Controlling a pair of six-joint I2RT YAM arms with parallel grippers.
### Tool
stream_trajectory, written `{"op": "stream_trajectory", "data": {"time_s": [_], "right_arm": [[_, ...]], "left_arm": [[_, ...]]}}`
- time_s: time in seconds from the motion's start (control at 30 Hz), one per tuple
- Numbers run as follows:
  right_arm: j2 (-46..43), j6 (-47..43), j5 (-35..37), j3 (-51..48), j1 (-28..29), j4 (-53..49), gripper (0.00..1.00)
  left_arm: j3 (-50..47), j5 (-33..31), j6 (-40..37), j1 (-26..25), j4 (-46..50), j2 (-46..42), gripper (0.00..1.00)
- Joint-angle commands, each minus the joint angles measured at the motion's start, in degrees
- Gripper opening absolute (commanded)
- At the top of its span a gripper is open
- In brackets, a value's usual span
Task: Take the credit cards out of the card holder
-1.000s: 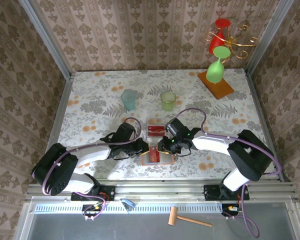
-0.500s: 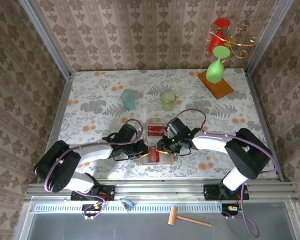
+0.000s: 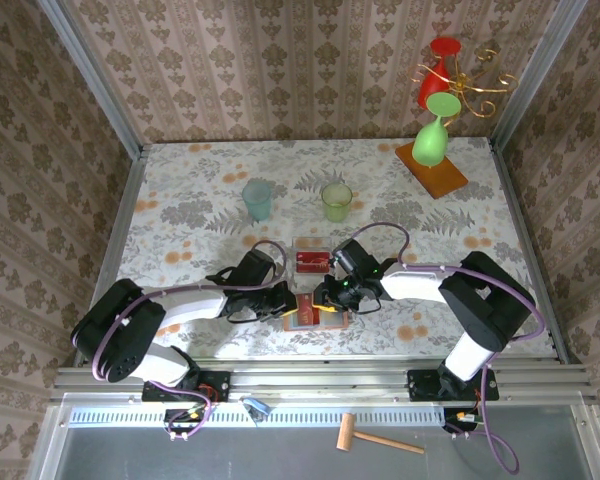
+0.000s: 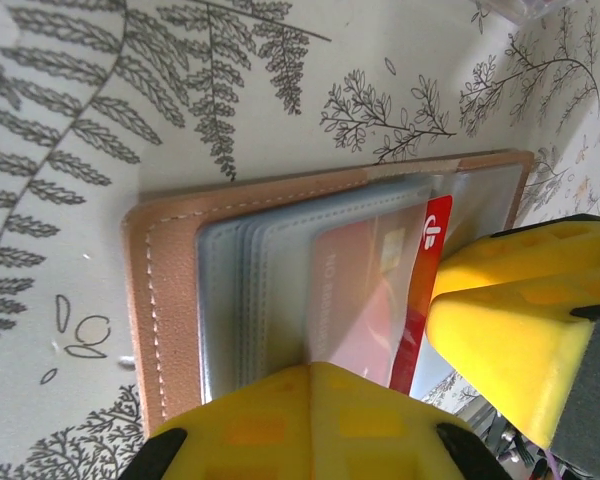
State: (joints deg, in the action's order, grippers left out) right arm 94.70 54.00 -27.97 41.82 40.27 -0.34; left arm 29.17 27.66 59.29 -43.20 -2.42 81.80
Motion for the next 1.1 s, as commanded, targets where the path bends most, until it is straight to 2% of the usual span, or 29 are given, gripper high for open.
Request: {"op": "stream_trajectory", "data": {"time_s": [0.0,0.6,1.07], "right_arm": [[0.9,1.2,-2.0,-0.9,-0.3,2.0,0.22],[0.3,2.3,-2.3,-2.1,-0.3,4.2,0.13],[-3.8,-1.5,0.3,-3.0,-2.0,-1.8,0.04]], "left_arm": [[-1.3,-0.7,-1.0,-0.3,0.3,1.3,0.07],[-2.7,-0.9,-0.8,0.1,0.4,0.7,0.08],[-2.9,-1.2,-1.3,1.0,2.2,-0.9,0.08]]}}
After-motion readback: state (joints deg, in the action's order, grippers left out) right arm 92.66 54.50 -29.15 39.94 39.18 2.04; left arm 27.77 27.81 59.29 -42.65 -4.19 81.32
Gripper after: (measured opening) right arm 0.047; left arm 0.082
